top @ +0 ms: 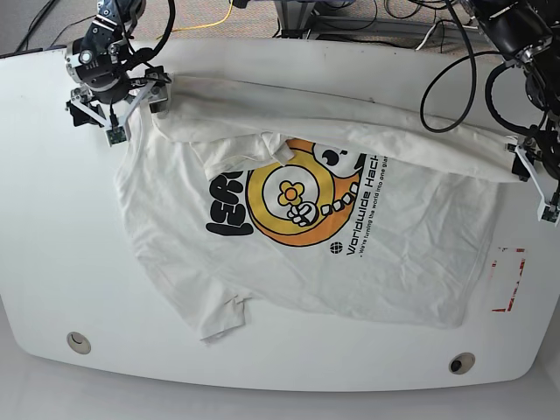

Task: Layout the t-shirt on the table in an organized manner, then fold the t-shirt properly
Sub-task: 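Grasp the folded shirt edge with both grippers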

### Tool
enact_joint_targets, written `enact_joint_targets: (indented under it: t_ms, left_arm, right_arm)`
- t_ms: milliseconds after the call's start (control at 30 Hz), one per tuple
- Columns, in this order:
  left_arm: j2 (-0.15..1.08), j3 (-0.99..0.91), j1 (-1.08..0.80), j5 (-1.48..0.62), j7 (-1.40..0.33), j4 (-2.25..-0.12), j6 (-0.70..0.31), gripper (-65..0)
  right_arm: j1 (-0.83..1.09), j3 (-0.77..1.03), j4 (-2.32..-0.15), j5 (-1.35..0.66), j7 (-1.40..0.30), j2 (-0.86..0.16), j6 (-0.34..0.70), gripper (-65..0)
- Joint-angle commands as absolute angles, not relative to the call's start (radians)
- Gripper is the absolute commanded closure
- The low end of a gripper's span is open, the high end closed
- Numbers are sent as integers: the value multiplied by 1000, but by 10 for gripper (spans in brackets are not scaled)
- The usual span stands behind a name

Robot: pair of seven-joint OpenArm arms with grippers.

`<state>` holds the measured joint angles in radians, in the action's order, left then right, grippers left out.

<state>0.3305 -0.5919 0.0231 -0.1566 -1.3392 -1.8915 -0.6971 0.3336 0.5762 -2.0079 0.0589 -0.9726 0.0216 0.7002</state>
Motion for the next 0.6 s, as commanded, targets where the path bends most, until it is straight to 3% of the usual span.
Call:
enact_joint_targets:
  t_ms: [0,567]
  left_arm:
    - [357,-596,35,-151,-1333,-1910,-698,-422]
    - [351,-578,-27,-166,-1333,-1902,-698,-429]
  right_arm:
    - [328,579,-2026,2,-969,10,698,-591]
    - [297,578,-2026,-19,-969,8,698,-591]
